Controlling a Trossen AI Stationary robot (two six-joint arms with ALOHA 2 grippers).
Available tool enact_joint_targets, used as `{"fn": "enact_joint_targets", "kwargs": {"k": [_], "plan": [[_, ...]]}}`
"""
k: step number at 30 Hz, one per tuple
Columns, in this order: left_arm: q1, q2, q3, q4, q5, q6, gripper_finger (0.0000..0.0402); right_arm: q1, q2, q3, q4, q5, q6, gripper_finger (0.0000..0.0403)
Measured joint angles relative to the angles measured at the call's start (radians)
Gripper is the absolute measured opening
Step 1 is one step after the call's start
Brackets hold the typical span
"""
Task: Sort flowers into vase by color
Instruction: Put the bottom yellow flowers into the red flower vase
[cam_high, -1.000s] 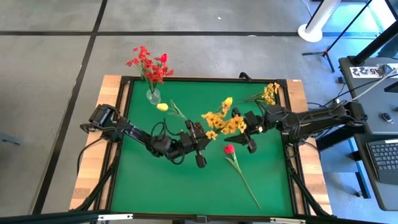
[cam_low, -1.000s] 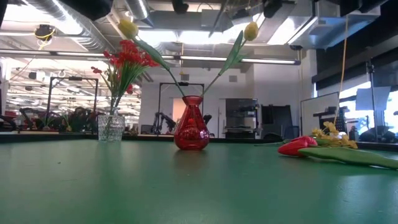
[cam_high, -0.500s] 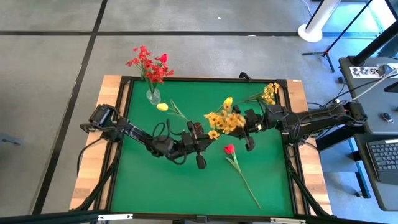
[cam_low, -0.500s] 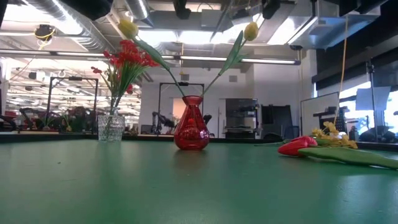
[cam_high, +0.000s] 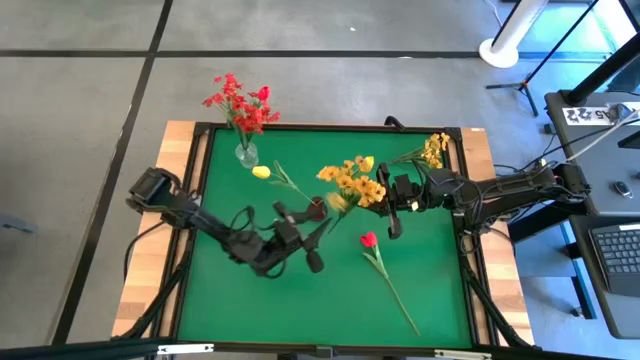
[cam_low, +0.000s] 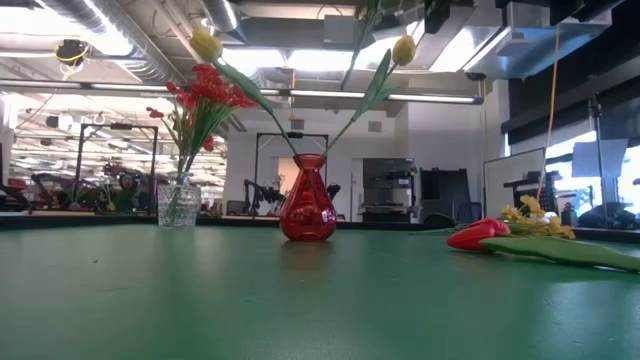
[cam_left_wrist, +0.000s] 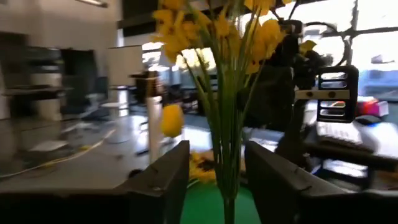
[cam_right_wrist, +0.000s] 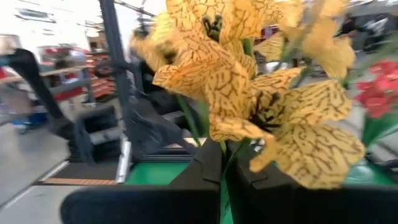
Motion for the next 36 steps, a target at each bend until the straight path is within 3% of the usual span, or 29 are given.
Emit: {"fn": "enact_joint_targets", "kwargs": {"k": [5, 11, 24, 31, 36], "plan": [[-0.113, -0.052, 0.0, -0.005, -0.203, 0.07, 0.0184, 0.0, 0.02, 0.0, 0.02, 0.098, -0.088, 0.0002], [-0.201, -0.055, -0.017, -0.035, -0.324, 0.035, 0.019, 0.0, 0.125, 0.0, 0.104, 0.173, -0.211, 0.0001], [-0.253, -0.055, -0.216, -0.065, -0.282, -0.399, 0.0183, 0.0, 0.216, 0.0, 0.153, 0.25, -0.321, 0.0], [-0.253, -0.055, -0.236, -0.064, -0.274, -0.439, 0.0183, 0.0, 0.235, 0.0, 0.12, 0.249, -0.3, 0.0016], [-0.251, -0.055, -0.236, -0.063, -0.264, -0.439, 0.0183, 0.0, 0.235, 0.0, 0.095, 0.224, -0.277, 0.0067]]}}
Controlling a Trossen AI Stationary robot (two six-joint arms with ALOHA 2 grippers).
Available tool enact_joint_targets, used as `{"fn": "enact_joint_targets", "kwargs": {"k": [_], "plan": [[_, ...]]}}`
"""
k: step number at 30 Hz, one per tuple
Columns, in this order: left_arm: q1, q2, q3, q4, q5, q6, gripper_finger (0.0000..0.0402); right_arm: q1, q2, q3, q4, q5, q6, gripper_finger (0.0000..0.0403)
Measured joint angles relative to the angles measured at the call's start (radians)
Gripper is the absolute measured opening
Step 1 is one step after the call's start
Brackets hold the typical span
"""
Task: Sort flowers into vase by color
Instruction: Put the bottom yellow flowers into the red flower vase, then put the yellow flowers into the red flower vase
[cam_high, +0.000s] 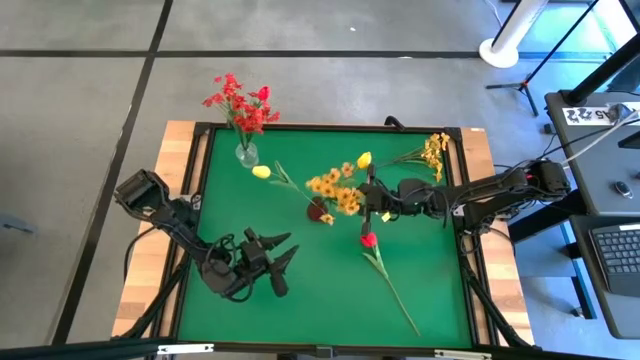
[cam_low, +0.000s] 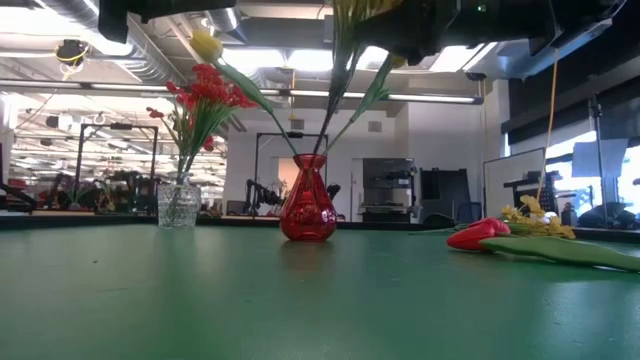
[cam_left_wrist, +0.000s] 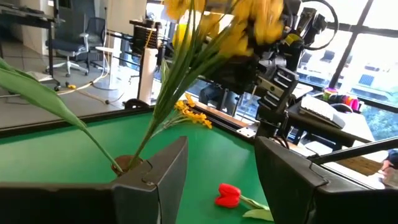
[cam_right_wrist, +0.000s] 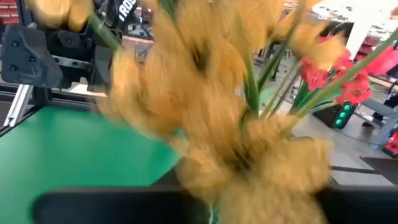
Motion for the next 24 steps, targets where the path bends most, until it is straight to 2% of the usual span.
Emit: {"fn": "enact_joint_targets", "kwargs": {"k": [8, 11, 14, 18, 24], "plan": [[0.0, 0.0, 0.0, 0.0, 0.004, 0.0, 0.0182, 0.0, 0.0, 0.001, -0.009, 0.019, 0.038, 0.0215], [0.0, 0.0, 0.0, 0.0, 0.004, 0.0, 0.0182, 0.0, -0.001, 0.035, -0.091, 0.03, 0.039, 0.0265], [0.0, 0.0, 0.0, 0.0, 0.004, 0.0, 0.0182, 0.0, -0.011, 0.106, -0.253, 0.032, 0.039, 0.0305], [0.0, 0.0, 0.0, 0.0, 0.004, 0.0, 0.0182, 0.001, -0.024, 0.224, -0.554, 0.019, 0.066, 0.0346], [0.0, 0.0, 0.0, 0.0, 0.006, 0.002, 0.0182, 0.001, -0.036, 0.38, -0.916, -0.03, 0.117, 0.0375]]}}
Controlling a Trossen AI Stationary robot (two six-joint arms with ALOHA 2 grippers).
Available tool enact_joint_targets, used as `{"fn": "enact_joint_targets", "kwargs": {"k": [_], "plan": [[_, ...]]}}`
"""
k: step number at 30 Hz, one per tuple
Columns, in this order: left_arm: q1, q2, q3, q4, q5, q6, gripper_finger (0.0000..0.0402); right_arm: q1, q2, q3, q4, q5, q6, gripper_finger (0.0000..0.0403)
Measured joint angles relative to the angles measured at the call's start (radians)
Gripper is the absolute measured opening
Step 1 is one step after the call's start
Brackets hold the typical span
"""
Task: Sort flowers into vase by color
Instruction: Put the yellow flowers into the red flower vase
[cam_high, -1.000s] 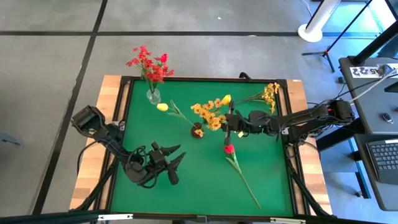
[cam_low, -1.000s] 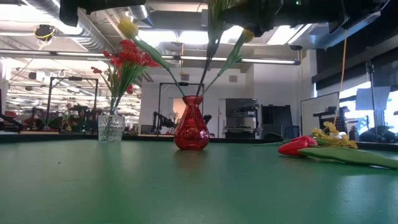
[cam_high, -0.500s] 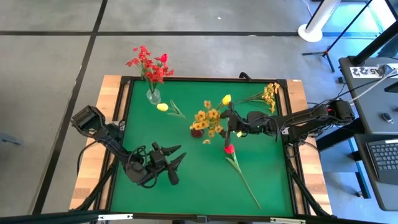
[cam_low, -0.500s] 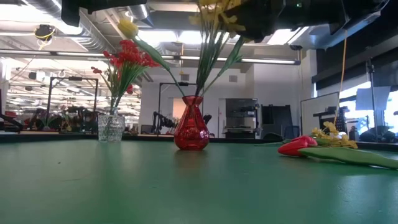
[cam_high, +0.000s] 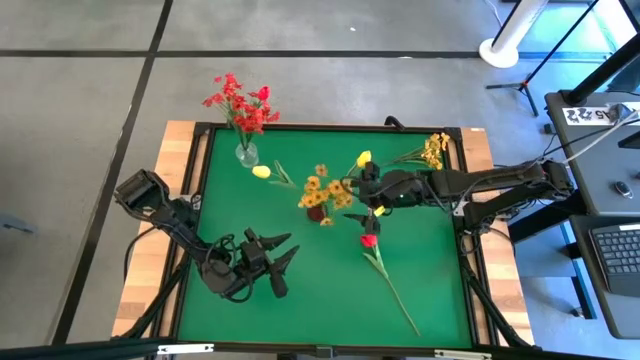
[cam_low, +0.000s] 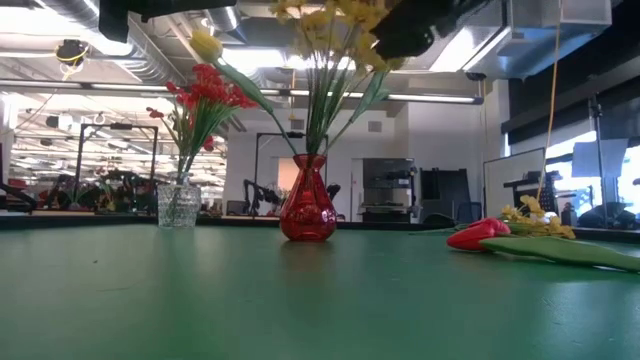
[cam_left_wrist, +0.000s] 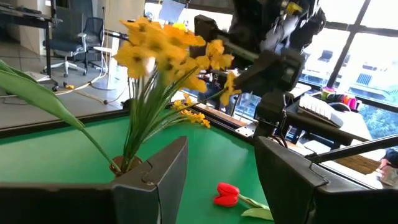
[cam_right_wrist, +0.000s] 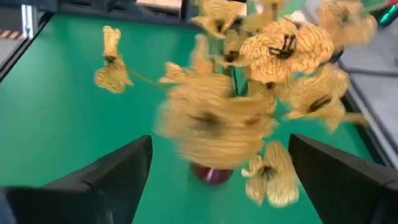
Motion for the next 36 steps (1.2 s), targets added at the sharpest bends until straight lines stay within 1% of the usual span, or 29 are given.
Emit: {"fn": "enact_joint_targets", "kwargs": {"k": [2, 6, 9, 11, 16, 20, 22, 24, 27, 29, 31, 33, 35, 36], "plan": [[0.0, 0.0, 0.0, 0.0, 0.0, 0.0, 0.0182, 0.0, -0.003, 0.042, -0.075, -0.014, 0.013, 0.0376], [-0.003, 0.0, 0.0, -0.001, 0.0, 0.0, 0.0182, 0.0, -0.029, 0.121, -0.28, -0.016, 0.044, 0.0376], [-0.004, 0.0, 0.0, -0.005, 0.0, 0.0, 0.0182, 0.0, -0.068, 0.14, -0.416, -0.016, 0.113, 0.0376], [-0.005, 0.001, 0.0, -0.009, 0.003, 0.0, 0.0182, 0.0, -0.098, 0.141, -0.502, -0.012, 0.156, 0.0376], [-0.002, 0.001, 0.0, -0.017, 0.012, 0.001, 0.0182, 0.0, -0.184, 0.14, -0.678, 0.067, 0.26, 0.0376], [0.0, 0.001, 0.0, -0.019, 0.017, 0.001, 0.0182, 0.0, -0.242, 0.135, -0.813, 0.126, 0.407, 0.0376], [0.0, 0.001, 0.0, -0.019, 0.019, 0.0, 0.0182, -0.001, -0.266, 0.102, -0.864, 0.143, 0.504, 0.0376], [0.0, 0.001, 0.0, -0.019, 0.019, 0.0, 0.0182, -0.001, -0.274, 0.043, -0.91, 0.135, 0.579, 0.0376], [0.0, 0.001, 0.0, -0.019, 0.019, -0.001, 0.0182, 0.0, -0.284, -0.085, -0.907, 0.039, 0.676, 0.0376], [0.0, 0.001, 0.0, -0.019, 0.019, -0.001, 0.0182, 0.0, -0.285, -0.191, -0.822, -0.039, 0.723, 0.0376], [0.0, 0.001, 0.0, -0.019, 0.019, -0.002, 0.0182, 0.012, -0.286, -0.313, -0.681, -0.134, 0.755, 0.0376], [0.0, 0.001, 0.0, -0.019, 0.019, -0.002, 0.0182, 0.039, -0.284, -0.424, -0.486, -0.227, 0.786, 0.0376], [0.0, 0.001, 0.0, -0.019, 0.019, -0.002, 0.0182, 0.074, -0.285, -0.509, -0.287, -0.3, 0.823, 0.0376], [0.0, 0.001, 0.0, -0.019, 0.019, -0.003, 0.0182, 0.096, -0.285, -0.536, -0.218, -0.322, 0.85, 0.0376]]}}
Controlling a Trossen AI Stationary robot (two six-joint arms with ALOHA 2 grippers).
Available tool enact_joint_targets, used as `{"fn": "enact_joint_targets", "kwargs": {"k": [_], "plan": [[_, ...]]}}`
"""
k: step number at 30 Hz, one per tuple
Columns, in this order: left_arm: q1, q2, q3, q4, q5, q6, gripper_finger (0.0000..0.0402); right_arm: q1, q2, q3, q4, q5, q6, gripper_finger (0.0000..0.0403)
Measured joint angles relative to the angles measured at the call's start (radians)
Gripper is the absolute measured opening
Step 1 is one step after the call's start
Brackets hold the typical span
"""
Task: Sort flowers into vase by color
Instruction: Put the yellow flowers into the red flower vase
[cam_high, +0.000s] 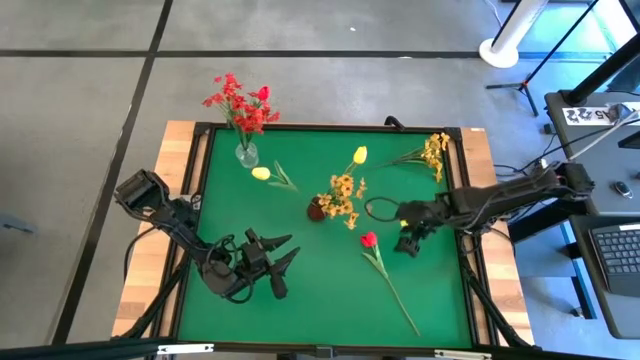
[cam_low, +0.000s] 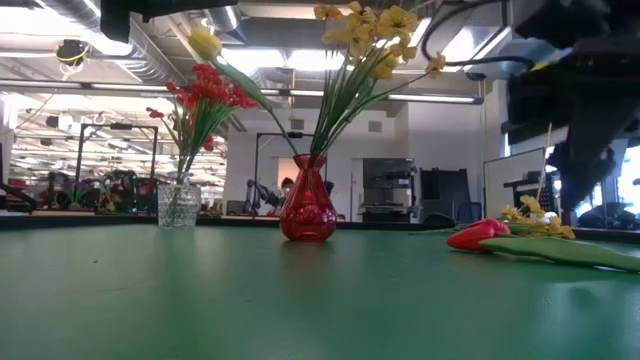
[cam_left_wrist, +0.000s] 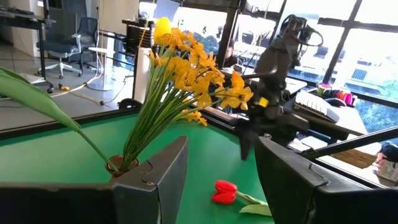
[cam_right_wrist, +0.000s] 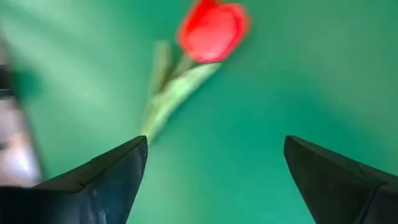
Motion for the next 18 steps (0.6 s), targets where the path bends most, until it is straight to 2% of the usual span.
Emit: {"fn": "enact_joint_targets", "kwargs": {"k": [3, 6, 10, 14, 18], "plan": [[0.0, 0.0, 0.0, -0.001, 0.0, 0.0, 0.0182, 0.069, 0.0, -0.022, 0.108, 0.039, 0.053, 0.0376], [0.001, 0.0, 0.0, -0.002, 0.0, 0.001, 0.0182, 0.14, 0.0, -0.017, 0.116, 0.132, 0.091, 0.0376], [0.003, 0.0, 0.0, -0.002, 0.0, 0.001, 0.0182, 0.189, 0.013, -0.017, 0.09, 0.202, 0.115, 0.0376], [0.011, 0.0, 0.0, -0.004, 0.0, 0.002, 0.0182, 0.146, 0.02, -0.017, 0.028, 0.309, 0.086, 0.0376], [0.019, 0.0, 0.0, -0.005, 0.013, 0.002, 0.0182, 0.02, 0.019, -0.016, -0.031, 0.452, 0.031, 0.0376]]}}
